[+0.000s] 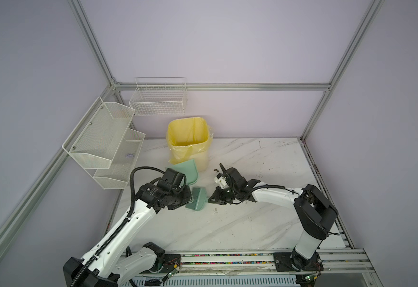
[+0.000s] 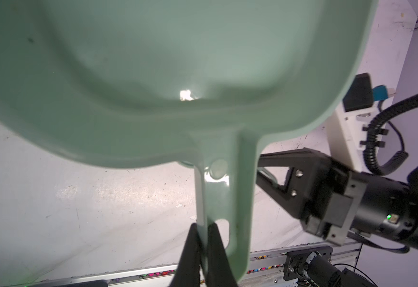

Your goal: Sweep away the paper scraps from the table

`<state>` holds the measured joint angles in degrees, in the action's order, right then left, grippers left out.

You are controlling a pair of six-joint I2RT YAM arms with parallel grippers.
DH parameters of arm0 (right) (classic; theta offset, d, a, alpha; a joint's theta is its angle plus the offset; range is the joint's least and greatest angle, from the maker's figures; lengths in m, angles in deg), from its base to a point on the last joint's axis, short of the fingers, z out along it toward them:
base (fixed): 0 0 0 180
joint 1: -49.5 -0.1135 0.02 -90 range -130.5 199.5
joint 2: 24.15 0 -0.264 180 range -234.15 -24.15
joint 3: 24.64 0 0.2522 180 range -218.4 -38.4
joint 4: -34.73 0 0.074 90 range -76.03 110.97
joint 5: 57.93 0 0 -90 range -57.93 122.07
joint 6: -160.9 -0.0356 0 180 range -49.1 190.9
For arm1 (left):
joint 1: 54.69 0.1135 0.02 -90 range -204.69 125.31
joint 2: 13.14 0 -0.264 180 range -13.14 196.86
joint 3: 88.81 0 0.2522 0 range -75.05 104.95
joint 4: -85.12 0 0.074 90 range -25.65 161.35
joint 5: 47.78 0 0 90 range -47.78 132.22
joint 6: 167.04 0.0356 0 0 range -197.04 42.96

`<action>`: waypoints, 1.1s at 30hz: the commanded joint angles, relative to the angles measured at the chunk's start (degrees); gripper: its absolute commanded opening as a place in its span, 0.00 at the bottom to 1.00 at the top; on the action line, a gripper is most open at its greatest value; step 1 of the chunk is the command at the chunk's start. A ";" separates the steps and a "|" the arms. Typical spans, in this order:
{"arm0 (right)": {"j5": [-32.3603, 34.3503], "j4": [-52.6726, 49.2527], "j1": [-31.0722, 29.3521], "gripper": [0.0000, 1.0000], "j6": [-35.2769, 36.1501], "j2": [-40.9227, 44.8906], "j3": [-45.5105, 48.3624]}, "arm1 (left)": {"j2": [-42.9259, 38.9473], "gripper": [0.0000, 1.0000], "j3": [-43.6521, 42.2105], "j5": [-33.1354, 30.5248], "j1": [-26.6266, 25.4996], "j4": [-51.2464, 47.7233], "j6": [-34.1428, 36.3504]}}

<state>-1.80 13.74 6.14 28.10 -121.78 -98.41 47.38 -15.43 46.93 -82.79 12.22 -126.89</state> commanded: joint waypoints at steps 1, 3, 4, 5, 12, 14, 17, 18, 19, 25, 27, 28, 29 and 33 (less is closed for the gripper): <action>1.92 -9.40 3.94 0.00 4.86 6.05 2.94 | 0.86 0.00 -2.37 0.39 -2.36 2.98 0.13; 2.22 -12.37 5.45 0.00 5.89 9.15 4.00 | 1.80 0.00 -3.04 0.42 -4.51 4.38 -0.49; 2.23 -13.38 5.92 0.00 5.90 10.90 4.47 | 2.48 0.00 -3.18 0.33 -5.43 4.93 -0.73; 2.13 -14.04 6.14 0.00 5.83 12.30 4.74 | 3.05 0.00 -3.27 0.01 -6.45 5.19 -1.01; 3.16 -19.69 7.20 0.00 4.78 21.94 2.51 | 5.75 0.00 -4.09 -1.26 -12.33 5.86 -1.66; 4.41 -22.68 7.94 0.00 6.25 22.51 0.24 | 5.51 0.00 -5.03 -1.07 -12.75 6.11 -1.75; 8.95 -28.83 9.64 0.00 10.29 22.02 -4.42 | 5.23 0.00 -7.03 -0.27 -13.15 6.96 -1.91; 11.50 -30.88 10.07 0.00 11.76 21.70 -6.06 | 5.23 0.00 -7.81 0.01 -13.29 7.37 -2.01; 14.21 -32.60 10.30 0.00 13.32 21.26 -7.66 | 5.31 0.00 -8.53 0.21 -13.51 7.73 -2.30; 26.40 -36.17 10.48 0.00 22.26 19.23 -14.37 | 5.76 0.00 -11.46 0.91 -15.73 9.18 -4.74; 29.44 -36.66 10.48 0.00 24.65 17.32 -16.17 | 5.21 0.00 -12.05 0.82 -16.59 9.21 -5.43; 30.83 -36.87 10.48 0.00 25.65 16.61 -17.11 | 4.85 0.00 -12.37 0.89 -16.93 9.21 -5.81; 31.94 -37.13 10.47 0.00 26.84 15.52 -18.01 | 4.49 0.00 -12.96 1.06 -17.24 9.25 -6.17; 33.25 -39.10 10.48 0.00 29.67 9.70 -22.75 | 4.83 0.00 -14.75 3.74 -18.29 9.79 -6.56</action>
<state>27.25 -22.21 16.50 53.27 -109.04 -118.30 53.04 -27.61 48.61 -100.36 20.33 -132.13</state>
